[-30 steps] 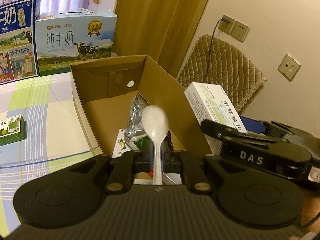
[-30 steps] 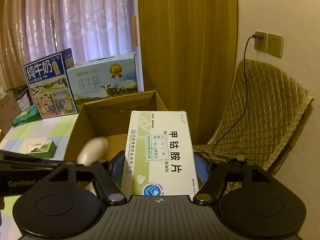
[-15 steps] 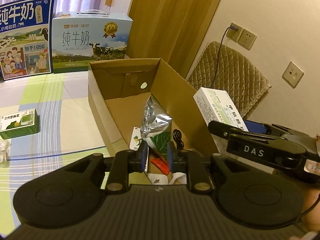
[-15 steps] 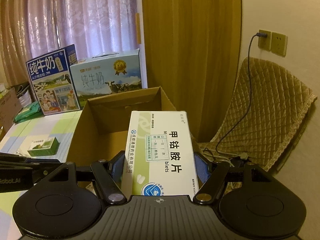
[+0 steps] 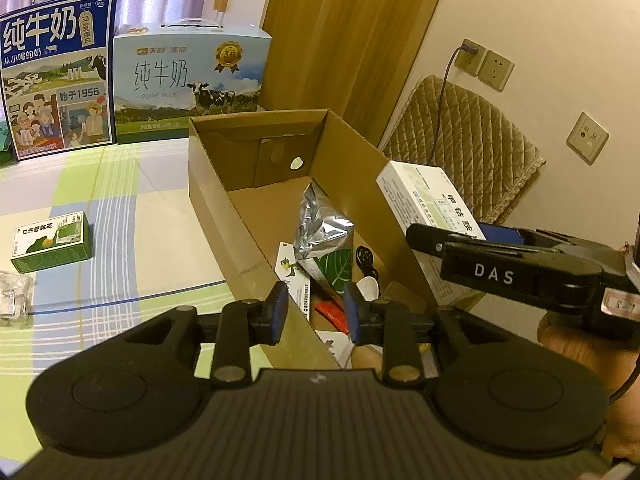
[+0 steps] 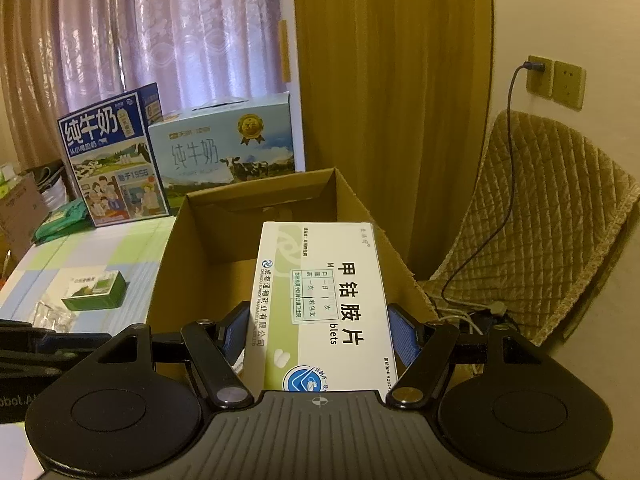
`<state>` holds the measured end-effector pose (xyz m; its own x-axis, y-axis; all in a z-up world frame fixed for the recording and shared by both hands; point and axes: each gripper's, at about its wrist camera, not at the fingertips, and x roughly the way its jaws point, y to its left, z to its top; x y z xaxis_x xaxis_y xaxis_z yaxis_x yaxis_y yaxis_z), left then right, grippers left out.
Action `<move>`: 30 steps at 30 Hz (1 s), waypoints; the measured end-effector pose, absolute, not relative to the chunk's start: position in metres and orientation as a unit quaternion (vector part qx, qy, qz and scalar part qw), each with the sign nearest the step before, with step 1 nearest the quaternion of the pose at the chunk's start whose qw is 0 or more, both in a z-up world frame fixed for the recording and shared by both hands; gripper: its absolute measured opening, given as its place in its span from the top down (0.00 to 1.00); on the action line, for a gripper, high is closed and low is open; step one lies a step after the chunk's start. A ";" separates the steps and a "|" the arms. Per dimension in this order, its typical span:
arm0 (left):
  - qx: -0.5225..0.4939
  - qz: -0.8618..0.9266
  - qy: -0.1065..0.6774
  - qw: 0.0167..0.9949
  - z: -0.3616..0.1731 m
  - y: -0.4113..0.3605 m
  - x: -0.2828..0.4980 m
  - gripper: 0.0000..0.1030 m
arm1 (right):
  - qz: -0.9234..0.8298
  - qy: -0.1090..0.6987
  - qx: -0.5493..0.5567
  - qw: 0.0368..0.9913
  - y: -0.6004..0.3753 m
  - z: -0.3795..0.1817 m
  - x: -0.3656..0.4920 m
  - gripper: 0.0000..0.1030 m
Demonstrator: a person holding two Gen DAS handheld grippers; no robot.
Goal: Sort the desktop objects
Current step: 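Open the left tool to drop the spoon while the right tool releases the medicine box into the box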
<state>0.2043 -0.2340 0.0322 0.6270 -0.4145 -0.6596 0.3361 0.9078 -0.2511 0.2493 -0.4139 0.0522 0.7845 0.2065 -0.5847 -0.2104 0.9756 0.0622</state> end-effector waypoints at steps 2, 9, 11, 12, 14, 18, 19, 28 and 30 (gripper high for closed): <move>-0.053 -0.208 0.378 0.900 0.032 -0.233 0.204 0.75 | 0.110 0.308 -0.004 0.945 -0.412 0.052 0.250 0.34; -0.055 -0.206 0.380 0.900 0.030 -0.230 0.204 0.66 | 0.112 0.298 -0.003 0.948 -0.408 0.048 0.255 0.25; -0.056 -0.204 0.380 0.900 0.030 -0.228 0.203 0.60 | 0.111 0.294 0.007 0.949 -0.411 0.046 0.251 0.16; -0.057 -0.204 0.381 0.900 0.030 -0.226 0.203 0.59 | 0.111 0.294 0.008 0.949 -0.412 0.045 0.250 0.16; -0.057 -0.202 0.382 0.900 0.029 -0.224 0.201 0.56 | 0.107 0.296 0.008 0.949 -0.413 0.043 0.245 0.15; -0.062 -0.198 0.384 0.900 0.027 -0.217 0.199 0.54 | 0.099 0.301 0.022 0.948 -0.421 0.040 0.234 0.15; -0.062 -0.196 0.385 0.900 0.027 -0.215 0.198 0.54 | 0.096 0.302 0.025 0.948 -0.423 0.040 0.231 0.15; -0.065 -0.189 0.387 0.900 0.026 -0.198 0.182 0.39 | 0.090 0.303 0.048 0.948 -0.423 0.042 0.192 0.06; -0.067 -0.187 0.387 0.901 0.027 -0.193 0.177 0.35 | 0.093 0.304 0.052 0.947 -0.419 0.042 0.184 0.05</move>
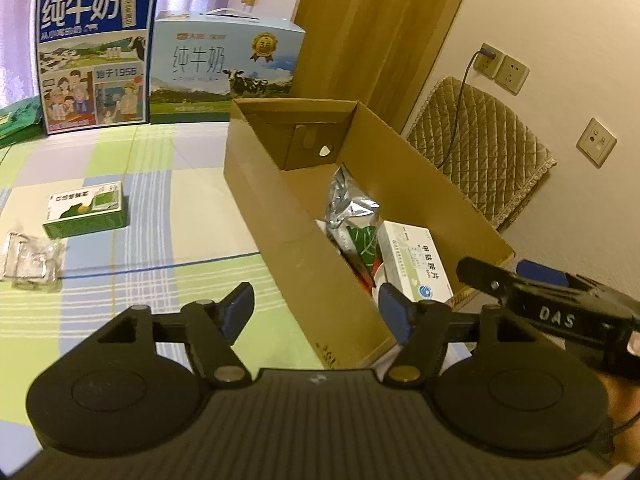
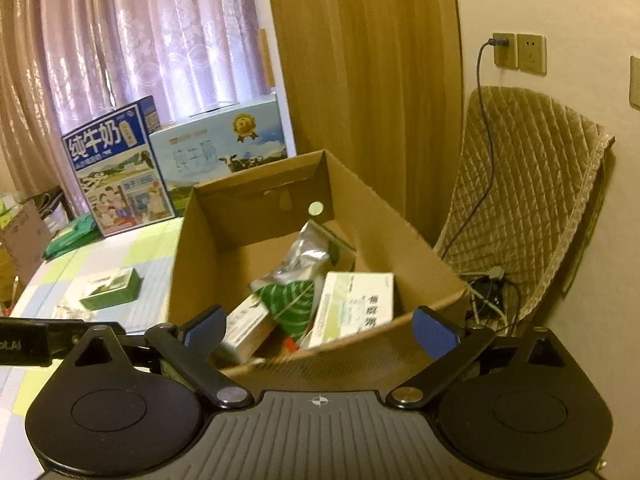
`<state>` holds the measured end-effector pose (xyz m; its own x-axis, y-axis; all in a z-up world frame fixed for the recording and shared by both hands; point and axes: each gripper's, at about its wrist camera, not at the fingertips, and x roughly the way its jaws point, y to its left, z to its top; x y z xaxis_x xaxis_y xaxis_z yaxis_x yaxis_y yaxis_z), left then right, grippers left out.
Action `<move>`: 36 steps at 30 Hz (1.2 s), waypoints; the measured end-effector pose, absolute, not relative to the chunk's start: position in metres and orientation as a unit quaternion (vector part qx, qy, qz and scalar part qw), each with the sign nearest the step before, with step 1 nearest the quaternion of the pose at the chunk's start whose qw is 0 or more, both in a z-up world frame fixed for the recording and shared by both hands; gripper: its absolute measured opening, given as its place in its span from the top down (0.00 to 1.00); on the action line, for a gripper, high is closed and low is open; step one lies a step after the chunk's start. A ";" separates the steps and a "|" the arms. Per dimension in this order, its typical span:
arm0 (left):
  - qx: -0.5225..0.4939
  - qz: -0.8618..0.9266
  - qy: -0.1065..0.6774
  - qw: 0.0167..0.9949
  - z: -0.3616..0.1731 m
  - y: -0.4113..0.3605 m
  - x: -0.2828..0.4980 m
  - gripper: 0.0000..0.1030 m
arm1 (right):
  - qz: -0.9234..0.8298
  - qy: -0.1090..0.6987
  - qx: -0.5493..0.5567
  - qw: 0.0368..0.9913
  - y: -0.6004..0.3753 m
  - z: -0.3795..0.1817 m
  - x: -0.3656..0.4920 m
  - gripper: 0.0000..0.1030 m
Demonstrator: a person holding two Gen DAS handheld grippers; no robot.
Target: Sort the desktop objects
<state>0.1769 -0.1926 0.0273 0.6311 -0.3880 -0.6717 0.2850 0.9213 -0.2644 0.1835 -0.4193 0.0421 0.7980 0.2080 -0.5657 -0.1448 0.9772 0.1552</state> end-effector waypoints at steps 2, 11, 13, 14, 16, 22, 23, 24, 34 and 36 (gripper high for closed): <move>-0.067 -0.184 0.385 0.902 0.028 -0.186 0.171 0.31 | 0.098 0.303 0.056 0.946 -0.414 0.044 0.175 0.04; -0.047 -0.158 0.382 0.909 0.028 -0.133 0.140 0.06 | 0.123 0.318 0.062 0.938 -0.389 0.042 0.131 0.02; -0.046 -0.142 0.382 0.912 0.026 -0.115 0.134 0.04 | 0.131 0.325 0.058 0.935 -0.380 0.039 0.124 0.02; -0.044 -0.135 0.381 0.914 0.025 -0.107 0.130 0.02 | 0.135 0.327 0.056 0.934 -0.377 0.038 0.122 0.02; -0.038 -0.121 0.382 0.916 0.023 -0.091 0.125 0.02 | 0.143 0.332 0.052 0.931 -0.366 0.036 0.117 0.02; -0.038 -0.083 0.390 0.916 0.015 -0.043 0.113 0.02 | 0.176 0.343 0.032 0.922 -0.331 0.030 0.109 0.02; -0.038 -0.077 0.391 0.917 0.014 -0.037 0.112 0.02 | 0.181 0.345 0.029 0.921 -0.326 0.029 0.107 0.02; -0.038 -0.070 0.390 0.917 0.013 -0.030 0.111 0.01 | 0.186 0.347 0.024 0.919 -0.320 0.027 0.107 0.02; -0.033 -0.047 0.389 0.920 0.004 0.014 0.116 0.01 | 0.213 0.365 -0.016 0.906 -0.279 0.012 0.112 0.02; -0.028 -0.044 0.390 0.920 0.001 0.018 0.122 0.01 | 0.215 0.368 -0.020 0.904 -0.274 0.009 0.115 0.02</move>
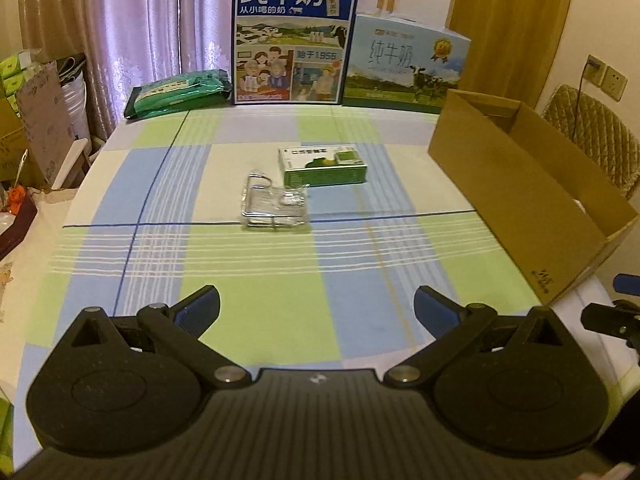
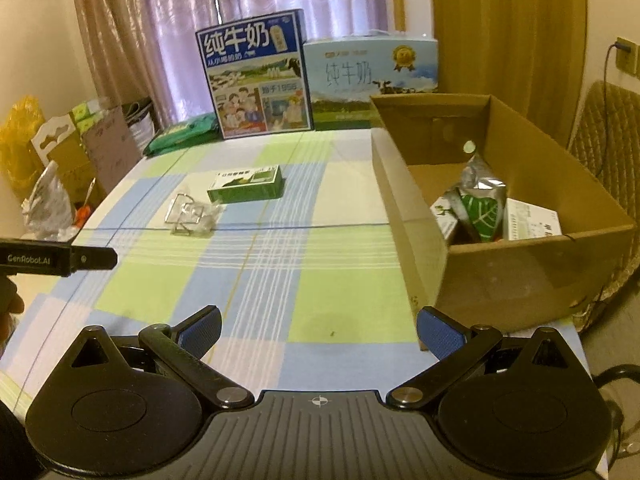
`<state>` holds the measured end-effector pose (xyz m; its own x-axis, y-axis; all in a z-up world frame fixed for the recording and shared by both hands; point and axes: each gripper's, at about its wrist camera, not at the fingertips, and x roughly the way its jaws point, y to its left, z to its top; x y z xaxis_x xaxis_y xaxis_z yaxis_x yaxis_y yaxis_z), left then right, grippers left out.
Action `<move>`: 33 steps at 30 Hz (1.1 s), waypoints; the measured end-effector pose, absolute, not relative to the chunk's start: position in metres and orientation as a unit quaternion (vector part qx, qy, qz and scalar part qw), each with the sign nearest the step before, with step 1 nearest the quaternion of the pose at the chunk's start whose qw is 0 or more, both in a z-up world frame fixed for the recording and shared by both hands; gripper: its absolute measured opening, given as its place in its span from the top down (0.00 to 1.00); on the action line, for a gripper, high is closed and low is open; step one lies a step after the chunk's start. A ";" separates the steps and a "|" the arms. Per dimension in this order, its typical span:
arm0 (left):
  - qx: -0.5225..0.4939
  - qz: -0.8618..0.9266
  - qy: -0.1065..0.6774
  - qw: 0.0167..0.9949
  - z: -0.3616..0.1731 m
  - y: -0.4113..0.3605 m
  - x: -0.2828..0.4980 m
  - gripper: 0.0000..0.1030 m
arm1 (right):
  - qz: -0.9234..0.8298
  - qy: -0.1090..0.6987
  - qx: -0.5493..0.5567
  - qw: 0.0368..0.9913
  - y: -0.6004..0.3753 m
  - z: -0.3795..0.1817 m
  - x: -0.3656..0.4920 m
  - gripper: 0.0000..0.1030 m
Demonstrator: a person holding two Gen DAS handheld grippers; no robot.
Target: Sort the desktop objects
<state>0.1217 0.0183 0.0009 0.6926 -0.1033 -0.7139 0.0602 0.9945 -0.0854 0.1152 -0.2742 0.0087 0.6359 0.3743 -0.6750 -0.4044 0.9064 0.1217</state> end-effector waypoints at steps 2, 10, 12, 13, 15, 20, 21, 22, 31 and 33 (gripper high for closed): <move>-0.025 -0.044 0.390 0.920 -0.002 0.023 0.128 0.01 | 0.218 0.371 -0.030 0.902 -0.269 0.006 0.119 0.02; -0.011 -0.045 0.393 0.918 -0.022 0.032 0.166 0.01 | 0.238 0.368 -0.067 0.896 -0.246 -0.003 0.140 0.02; -0.005 -0.050 0.391 0.919 -0.028 0.032 0.177 0.01 | 0.243 0.367 -0.078 0.894 -0.237 -0.006 0.148 0.02; -0.001 -0.050 0.390 0.919 -0.031 0.032 0.182 0.01 | 0.247 0.365 -0.085 0.894 -0.233 -0.008 0.152 0.02; 0.004 -0.051 0.389 0.920 -0.037 0.034 0.195 0.01 | 0.256 0.358 -0.097 0.893 -0.226 -0.010 0.159 0.02; 0.001 -0.048 0.379 0.924 -0.051 0.043 0.224 0.01 | 0.275 0.348 -0.119 0.888 -0.208 -0.016 0.187 0.02; 0.002 -0.048 0.379 0.924 -0.055 0.044 0.230 0.01 | 0.277 0.346 -0.124 0.888 -0.204 -0.017 0.192 0.02; 0.001 -0.049 0.380 0.924 -0.059 0.045 0.236 0.01 | 0.280 0.342 -0.130 0.887 -0.199 -0.017 0.198 0.02; 0.038 -0.066 0.375 0.924 -0.079 0.036 0.273 0.01 | 0.317 0.313 -0.220 0.868 -0.159 -0.031 0.245 0.02; 0.037 -0.064 0.376 0.924 -0.082 0.037 0.280 0.02 | 0.330 0.306 -0.235 0.862 -0.151 -0.034 0.256 0.02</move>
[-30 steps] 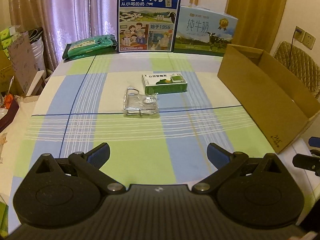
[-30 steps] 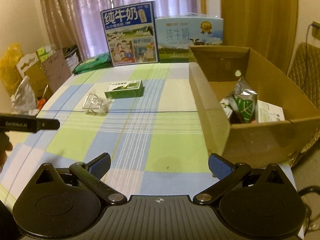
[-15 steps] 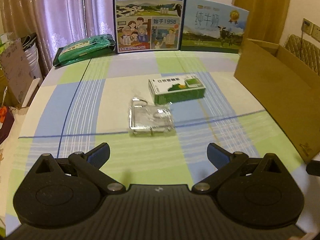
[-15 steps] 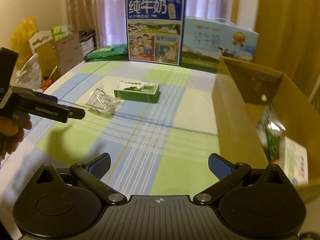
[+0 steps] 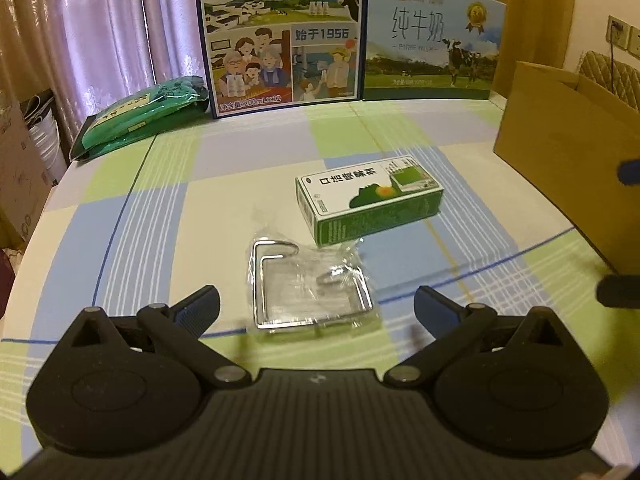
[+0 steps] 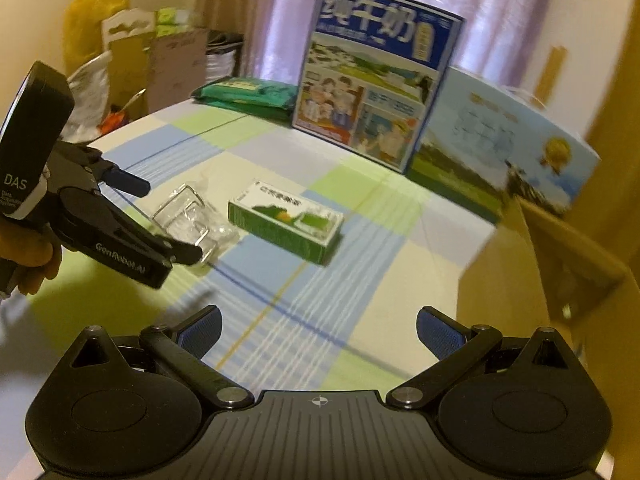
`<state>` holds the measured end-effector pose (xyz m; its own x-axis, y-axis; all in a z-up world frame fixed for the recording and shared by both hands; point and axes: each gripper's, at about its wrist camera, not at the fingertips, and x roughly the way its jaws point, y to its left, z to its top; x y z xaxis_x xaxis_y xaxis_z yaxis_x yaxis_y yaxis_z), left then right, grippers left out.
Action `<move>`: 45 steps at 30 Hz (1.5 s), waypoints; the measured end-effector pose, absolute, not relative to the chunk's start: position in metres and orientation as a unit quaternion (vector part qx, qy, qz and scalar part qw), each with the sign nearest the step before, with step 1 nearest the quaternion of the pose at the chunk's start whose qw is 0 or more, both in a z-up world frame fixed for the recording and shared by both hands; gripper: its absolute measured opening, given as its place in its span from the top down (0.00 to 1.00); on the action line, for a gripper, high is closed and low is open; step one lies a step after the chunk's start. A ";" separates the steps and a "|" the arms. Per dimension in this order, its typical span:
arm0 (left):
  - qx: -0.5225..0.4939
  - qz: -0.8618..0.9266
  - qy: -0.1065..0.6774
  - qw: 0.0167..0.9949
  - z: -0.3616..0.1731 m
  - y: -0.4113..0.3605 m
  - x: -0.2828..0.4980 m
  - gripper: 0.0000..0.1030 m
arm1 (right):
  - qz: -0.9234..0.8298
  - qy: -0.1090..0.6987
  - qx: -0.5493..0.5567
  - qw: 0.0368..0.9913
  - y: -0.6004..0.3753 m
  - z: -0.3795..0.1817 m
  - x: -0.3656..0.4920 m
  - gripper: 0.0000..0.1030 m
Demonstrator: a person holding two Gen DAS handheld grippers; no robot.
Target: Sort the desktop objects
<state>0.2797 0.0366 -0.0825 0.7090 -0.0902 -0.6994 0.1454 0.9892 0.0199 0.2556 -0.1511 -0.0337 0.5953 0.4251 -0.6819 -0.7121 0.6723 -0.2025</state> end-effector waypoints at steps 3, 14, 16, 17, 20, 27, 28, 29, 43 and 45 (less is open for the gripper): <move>0.031 -0.064 0.386 0.920 -0.086 0.038 0.289 0.08 | 0.347 0.297 -0.262 0.850 -0.138 -0.037 0.270 0.02; 0.043 -0.075 0.407 0.909 -0.098 0.039 0.303 0.28 | 0.391 0.296 -0.332 0.806 -0.111 -0.059 0.304 0.02; 0.043 -0.082 0.409 0.908 -0.096 0.041 0.304 0.34 | 0.400 0.297 -0.339 0.798 -0.108 -0.062 0.309 0.02; 0.044 -0.081 0.411 0.907 -0.094 0.043 0.306 0.35 | 0.406 0.297 -0.344 0.793 -0.106 -0.063 0.311 0.02; 0.036 -0.071 0.412 0.908 -0.091 0.052 0.308 0.35 | 0.427 0.292 -0.359 0.777 -0.098 -0.065 0.319 0.02; 0.013 -0.047 0.407 0.912 -0.089 0.071 0.311 0.35 | 0.442 0.302 -0.373 0.758 -0.076 -0.073 0.355 0.03; 0.011 -0.045 0.405 0.913 -0.088 0.072 0.311 0.35 | 0.446 0.301 -0.378 0.753 -0.072 -0.075 0.360 0.05; 0.008 -0.043 0.402 0.914 -0.087 0.074 0.311 0.35 | 0.449 0.300 -0.383 0.750 -0.069 -0.075 0.362 0.07; -0.010 -0.029 0.388 0.921 -0.078 0.091 0.313 0.35 | 0.480 0.337 -0.399 0.705 -0.015 -0.102 0.384 0.31; -0.008 -0.032 0.388 0.921 -0.079 0.090 0.313 0.35 | 0.465 0.352 -0.387 0.714 -0.018 -0.100 0.385 0.36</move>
<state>0.3128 0.0902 -0.0787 0.6965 -0.0648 -0.7147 0.0521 0.9978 -0.0397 0.3845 -0.0179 -0.1000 0.3203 0.3916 -0.8626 -0.9364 0.2688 -0.2257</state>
